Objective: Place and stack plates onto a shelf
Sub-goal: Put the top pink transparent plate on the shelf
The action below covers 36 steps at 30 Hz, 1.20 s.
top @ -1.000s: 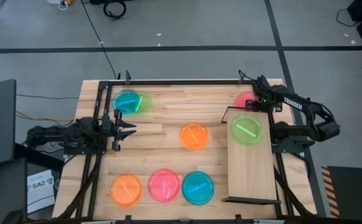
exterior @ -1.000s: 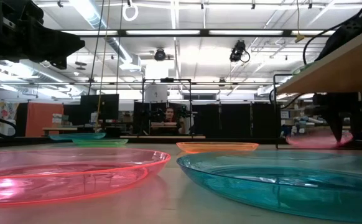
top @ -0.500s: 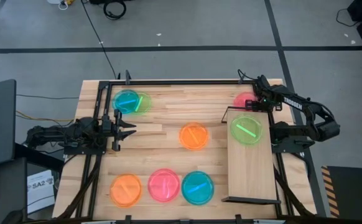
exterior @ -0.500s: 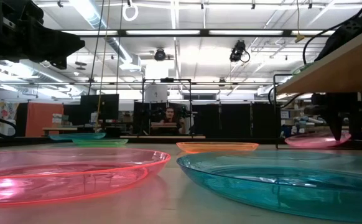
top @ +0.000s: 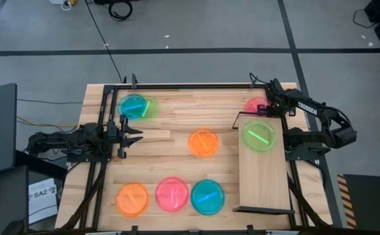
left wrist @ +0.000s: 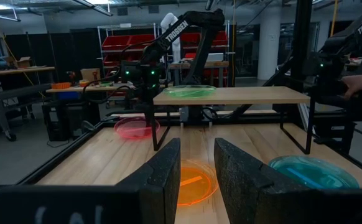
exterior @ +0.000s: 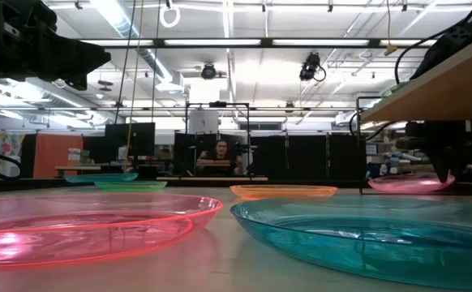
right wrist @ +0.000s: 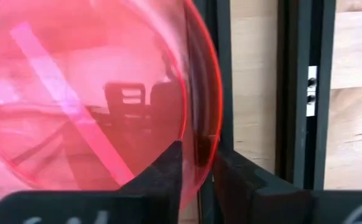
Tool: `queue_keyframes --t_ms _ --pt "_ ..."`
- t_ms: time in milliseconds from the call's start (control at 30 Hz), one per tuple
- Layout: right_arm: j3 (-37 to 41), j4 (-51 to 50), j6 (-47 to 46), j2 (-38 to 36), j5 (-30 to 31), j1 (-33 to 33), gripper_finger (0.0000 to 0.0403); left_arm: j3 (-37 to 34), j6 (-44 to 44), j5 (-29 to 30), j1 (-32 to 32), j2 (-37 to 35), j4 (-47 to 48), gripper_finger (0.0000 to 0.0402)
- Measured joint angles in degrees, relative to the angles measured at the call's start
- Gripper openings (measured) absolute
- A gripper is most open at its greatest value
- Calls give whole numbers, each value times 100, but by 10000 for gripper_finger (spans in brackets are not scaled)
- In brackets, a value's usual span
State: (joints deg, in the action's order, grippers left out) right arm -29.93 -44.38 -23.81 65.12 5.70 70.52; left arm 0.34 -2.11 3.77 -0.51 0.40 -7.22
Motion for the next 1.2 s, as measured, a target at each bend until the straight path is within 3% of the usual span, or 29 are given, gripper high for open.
queue_keyframes --t_ms 300,767,1200 --pt "-11 -6 -2 -4 38 2 10 2 0 2 0 -2 0 105" --pt "-75 -22 -65 -72 -95 2 6 0 0 2 0 -1 -2 105" --pt "-1312 -394 -390 -203 -295 0 6 1 2 1 -1 0 0 105"
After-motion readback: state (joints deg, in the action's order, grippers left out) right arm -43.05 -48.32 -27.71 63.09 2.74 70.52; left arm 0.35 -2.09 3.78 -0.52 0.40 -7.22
